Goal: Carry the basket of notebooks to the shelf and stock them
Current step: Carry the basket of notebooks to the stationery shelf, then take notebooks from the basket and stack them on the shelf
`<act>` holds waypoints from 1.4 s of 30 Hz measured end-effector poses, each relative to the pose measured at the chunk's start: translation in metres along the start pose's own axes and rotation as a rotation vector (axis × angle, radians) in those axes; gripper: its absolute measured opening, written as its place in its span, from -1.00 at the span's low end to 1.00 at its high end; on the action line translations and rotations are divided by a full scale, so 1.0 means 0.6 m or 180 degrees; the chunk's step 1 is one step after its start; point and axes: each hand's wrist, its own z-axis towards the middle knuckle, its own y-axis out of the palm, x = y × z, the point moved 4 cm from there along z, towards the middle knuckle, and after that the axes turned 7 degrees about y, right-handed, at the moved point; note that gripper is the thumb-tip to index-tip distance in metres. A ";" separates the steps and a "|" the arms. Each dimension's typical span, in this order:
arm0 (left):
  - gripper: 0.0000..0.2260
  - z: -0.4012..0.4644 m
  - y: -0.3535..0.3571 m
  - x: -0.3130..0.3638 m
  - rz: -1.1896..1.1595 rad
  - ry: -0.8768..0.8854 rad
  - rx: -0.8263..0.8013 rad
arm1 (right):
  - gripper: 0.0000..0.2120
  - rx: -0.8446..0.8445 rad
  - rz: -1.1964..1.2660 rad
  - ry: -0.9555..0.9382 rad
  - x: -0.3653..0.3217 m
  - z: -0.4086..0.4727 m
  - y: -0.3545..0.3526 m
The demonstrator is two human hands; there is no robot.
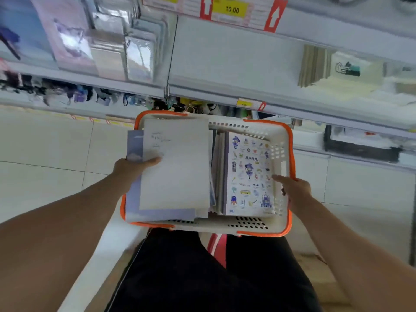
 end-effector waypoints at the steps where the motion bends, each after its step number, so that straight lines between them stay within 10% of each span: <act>1: 0.19 -0.011 0.011 0.004 -0.0003 -0.0055 0.0103 | -0.70 -0.0038 -0.0049 -0.0007 -0.003 0.017 -0.002; 26: -0.55 0.292 0.395 -0.274 -0.1150 -0.0497 0.0702 | -0.75 -0.0493 0.0324 0.0194 0.128 0.565 0.183; 39: -0.01 0.371 0.354 -0.221 -0.0683 -0.0210 0.0767 | -0.79 -0.0689 -0.0061 0.0182 0.082 0.616 0.278; 42: 0.09 0.342 0.348 -0.194 0.0561 -0.0057 0.0986 | -0.50 -0.0429 -0.1123 0.0028 0.074 0.594 0.264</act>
